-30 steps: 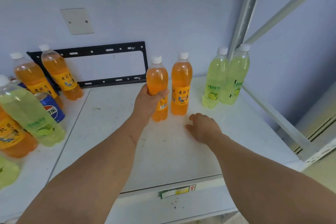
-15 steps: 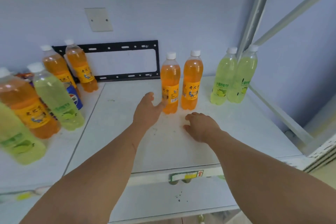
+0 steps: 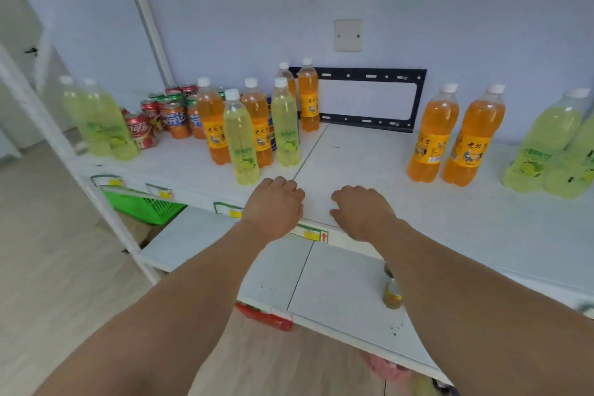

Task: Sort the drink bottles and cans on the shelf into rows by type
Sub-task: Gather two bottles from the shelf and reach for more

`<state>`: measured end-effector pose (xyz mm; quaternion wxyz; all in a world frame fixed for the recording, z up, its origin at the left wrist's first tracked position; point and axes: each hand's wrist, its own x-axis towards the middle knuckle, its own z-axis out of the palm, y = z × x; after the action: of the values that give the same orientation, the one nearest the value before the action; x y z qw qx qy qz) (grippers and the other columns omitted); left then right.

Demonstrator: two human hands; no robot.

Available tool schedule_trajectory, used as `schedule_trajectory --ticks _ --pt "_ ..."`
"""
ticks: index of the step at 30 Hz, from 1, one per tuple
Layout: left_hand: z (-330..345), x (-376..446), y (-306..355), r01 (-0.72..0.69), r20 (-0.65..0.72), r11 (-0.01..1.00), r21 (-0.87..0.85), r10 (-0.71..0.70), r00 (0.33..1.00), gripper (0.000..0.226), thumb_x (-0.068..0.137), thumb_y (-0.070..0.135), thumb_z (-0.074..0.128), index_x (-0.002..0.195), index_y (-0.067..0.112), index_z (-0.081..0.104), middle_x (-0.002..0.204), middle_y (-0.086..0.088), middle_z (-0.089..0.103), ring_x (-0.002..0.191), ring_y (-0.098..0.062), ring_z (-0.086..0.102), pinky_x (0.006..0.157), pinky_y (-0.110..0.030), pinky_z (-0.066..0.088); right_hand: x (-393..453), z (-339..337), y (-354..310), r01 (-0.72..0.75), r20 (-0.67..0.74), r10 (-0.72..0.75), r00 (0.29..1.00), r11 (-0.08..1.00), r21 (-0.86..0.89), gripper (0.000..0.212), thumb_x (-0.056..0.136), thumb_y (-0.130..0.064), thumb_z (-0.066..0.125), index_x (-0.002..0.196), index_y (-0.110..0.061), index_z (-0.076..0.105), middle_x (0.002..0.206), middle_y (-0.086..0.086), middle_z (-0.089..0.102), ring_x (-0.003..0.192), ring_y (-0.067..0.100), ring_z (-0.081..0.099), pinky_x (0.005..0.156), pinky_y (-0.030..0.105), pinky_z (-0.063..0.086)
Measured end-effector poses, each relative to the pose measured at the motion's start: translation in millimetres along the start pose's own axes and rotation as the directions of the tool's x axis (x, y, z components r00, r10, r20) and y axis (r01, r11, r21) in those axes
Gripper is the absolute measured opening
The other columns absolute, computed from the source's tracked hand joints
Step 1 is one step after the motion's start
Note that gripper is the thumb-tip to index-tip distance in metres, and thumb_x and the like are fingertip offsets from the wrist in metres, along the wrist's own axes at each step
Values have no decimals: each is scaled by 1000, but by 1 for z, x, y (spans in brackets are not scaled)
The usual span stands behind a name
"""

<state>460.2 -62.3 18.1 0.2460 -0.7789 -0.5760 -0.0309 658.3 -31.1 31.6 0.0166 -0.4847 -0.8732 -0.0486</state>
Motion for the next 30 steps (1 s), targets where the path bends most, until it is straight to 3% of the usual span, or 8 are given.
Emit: schedule_trajectory --ticks 6,10,13,16,18,21,27,30 --pt "-6 -39 -59 161 -18 986 -30 -162 987 30 97 33 48 104 12 69 101 -6 66 96 -29 58 80 -39 44 37 -18 -61 41 -33 -40 999 999 27 38 101 -37 36 131 -18 50 126 5 55 113 25 52 93 38 39" --pt "5 -35 -95 328 -38 928 -175 -339 940 36 96 38 50 118 13 64 114 -5 65 103 -29 58 82 -40 46 81 -29 -79 -27 -53 32 998 996 90 41 101 -41 37 133 -19 51 131 4 55 116 26 53 93 39 42" --pt "21 -22 -116 464 12 788 -405 -503 864 51 96 45 54 134 12 48 129 -6 56 112 -29 54 85 -42 48 116 -30 -89 -108 -73 120 990 983 145 42 99 -47 39 127 -20 54 126 4 60 110 26 57 84 37 45" --pt "39 -7 -130 566 161 509 -648 -635 756 80 91 56 58 149 12 24 144 -8 43 125 -31 49 92 -47 47 145 -26 -93 -247 -61 279 958 915 319 50 96 -56 40 130 -20 51 124 4 61 109 26 58 78 36 46" --pt "51 3 -136 560 241 361 -746 -638 731 93 87 61 61 153 14 16 152 -8 36 133 -30 45 100 -49 46 160 -21 -93 -316 -63 382 922 837 448 54 94 -60 42 131 -21 49 122 3 62 106 25 59 74 35 45" --pt "66 19 -142 471 261 202 -859 -619 741 90 83 60 66 151 18 24 151 -3 42 134 -26 45 104 -50 44 180 -15 -88 -373 -69 506 860 713 594 65 90 -63 48 137 -19 44 132 3 56 113 26 57 75 35 43" --pt "85 42 -147 275 207 24 -961 -600 773 70 79 60 72 137 37 40 127 14 60 111 -6 60 83 -22 49 218 -9 -74 -341 -33 611 791 485 805 84 82 -70 54 146 -20 32 147 0 43 126 27 50 85 38 45" --pt "92 50 -149 251 236 -56 -966 -578 781 79 74 64 75 140 38 40 126 17 62 110 -6 63 86 -31 54 230 -3 -69 -259 -22 581 814 395 881 92 74 -75 59 147 -27 29 149 -5 40 126 23 49 81 34 43"
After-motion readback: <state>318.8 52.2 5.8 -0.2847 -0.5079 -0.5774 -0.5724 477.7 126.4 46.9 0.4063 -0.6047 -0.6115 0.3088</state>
